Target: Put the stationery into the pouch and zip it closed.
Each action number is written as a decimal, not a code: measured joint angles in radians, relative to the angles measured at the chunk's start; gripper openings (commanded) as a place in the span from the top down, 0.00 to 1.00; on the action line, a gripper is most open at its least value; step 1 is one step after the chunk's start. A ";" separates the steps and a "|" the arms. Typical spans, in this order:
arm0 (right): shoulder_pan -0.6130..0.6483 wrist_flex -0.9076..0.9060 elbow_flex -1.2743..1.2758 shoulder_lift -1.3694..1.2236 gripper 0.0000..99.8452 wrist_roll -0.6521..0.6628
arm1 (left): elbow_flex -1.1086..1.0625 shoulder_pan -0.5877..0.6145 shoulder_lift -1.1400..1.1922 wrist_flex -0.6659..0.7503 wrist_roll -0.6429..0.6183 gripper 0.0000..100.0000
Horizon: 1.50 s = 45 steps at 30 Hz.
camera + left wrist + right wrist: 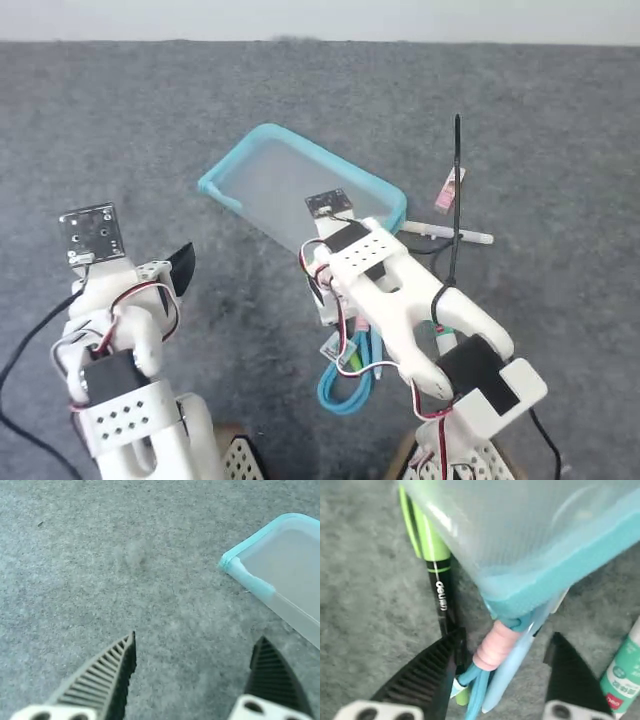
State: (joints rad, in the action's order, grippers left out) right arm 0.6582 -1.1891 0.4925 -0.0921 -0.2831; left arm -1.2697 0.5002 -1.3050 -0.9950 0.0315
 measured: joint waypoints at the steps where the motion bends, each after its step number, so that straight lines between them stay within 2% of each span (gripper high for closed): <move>1: 0.000 -0.002 -0.005 0.000 0.88 0.000 | 0.000 0.000 0.000 0.000 0.000 0.66; 8: -0.009 -0.002 -0.015 0.000 0.89 -0.002 | 0.000 0.000 0.000 0.000 0.000 0.66; 13: -0.035 -0.003 -0.020 0.000 0.95 -0.002 | 0.000 0.000 0.000 0.000 0.000 0.66; 22: -0.230 -0.008 -0.121 0.000 0.95 -0.002 | 0.000 0.000 0.000 0.000 0.000 0.66; 26: -0.281 -0.084 -0.212 0.000 0.96 0.003 | 0.000 0.000 0.000 0.000 0.000 0.67; 28: -0.310 -0.120 -0.259 0.000 1.00 0.072 | 0.000 0.000 0.000 0.000 0.000 0.71; 33: -0.298 -0.233 -0.376 0.015 0.99 0.292 | 0.000 0.000 0.000 0.026 0.000 0.77; 39: -0.219 -0.293 -0.385 0.282 0.99 0.344 | 0.017 -0.015 0.002 0.068 0.035 0.76; 41: -0.186 -0.276 -0.334 0.408 0.99 0.344 | 0.074 -0.048 0.002 0.021 0.086 0.73; 45: -0.137 -0.215 -0.183 0.597 0.99 0.379 | 0.272 -0.115 0.021 -0.170 0.161 0.72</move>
State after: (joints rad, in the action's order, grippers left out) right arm 0.5217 -1.4039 0.3099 0.5048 0.0959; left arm -0.9981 0.3851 -1.2835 -1.1653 0.1926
